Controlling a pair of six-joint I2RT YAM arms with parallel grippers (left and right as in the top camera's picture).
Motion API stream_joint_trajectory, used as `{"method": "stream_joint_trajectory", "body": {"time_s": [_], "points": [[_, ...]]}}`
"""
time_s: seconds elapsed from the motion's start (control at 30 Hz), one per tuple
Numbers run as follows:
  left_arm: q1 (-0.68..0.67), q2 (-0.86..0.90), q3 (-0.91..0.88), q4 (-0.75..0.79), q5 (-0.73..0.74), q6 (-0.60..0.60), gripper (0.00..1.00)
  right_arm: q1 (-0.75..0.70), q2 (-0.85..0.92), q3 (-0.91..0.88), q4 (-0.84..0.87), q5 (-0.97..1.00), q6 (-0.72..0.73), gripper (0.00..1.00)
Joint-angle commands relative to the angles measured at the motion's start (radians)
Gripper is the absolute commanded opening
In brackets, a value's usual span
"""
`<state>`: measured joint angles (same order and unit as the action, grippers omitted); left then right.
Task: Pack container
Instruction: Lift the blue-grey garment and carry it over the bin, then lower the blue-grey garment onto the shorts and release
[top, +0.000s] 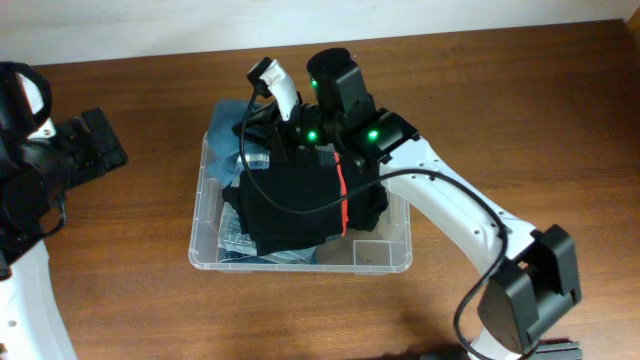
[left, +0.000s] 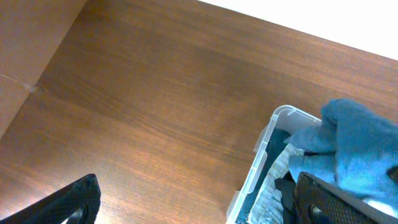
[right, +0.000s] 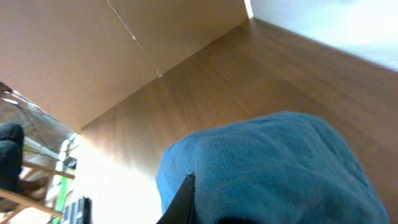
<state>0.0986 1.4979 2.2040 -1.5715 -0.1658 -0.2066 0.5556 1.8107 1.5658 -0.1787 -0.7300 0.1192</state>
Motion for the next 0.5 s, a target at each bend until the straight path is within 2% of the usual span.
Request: {"method": "stream_joint_trajectory", "body": {"time_s": [0.0,0.17,0.23,0.33,0.47], "points": [[0.005,0.0,0.003,-0.002,-0.008,-0.01,1.0,0.02,0.042,0.002,0.13,0.014,0.024,0.04],[0.005,0.0,0.003,-0.002,-0.008,-0.01,1.0,0.021,0.109,0.002,0.396,0.125,0.22,0.04],[0.005,0.0,0.003,-0.002,-0.008,-0.01,1.0,0.02,0.122,0.002,0.421,0.123,0.261,0.04],[0.005,0.0,0.003,-0.002,-0.008,-0.01,1.0,0.02,0.122,0.002,0.312,0.057,0.259,0.04],[0.005,0.0,0.003,-0.002,-0.008,-0.01,1.0,0.017,0.116,0.002,0.069,-0.082,0.252,0.04]]}}
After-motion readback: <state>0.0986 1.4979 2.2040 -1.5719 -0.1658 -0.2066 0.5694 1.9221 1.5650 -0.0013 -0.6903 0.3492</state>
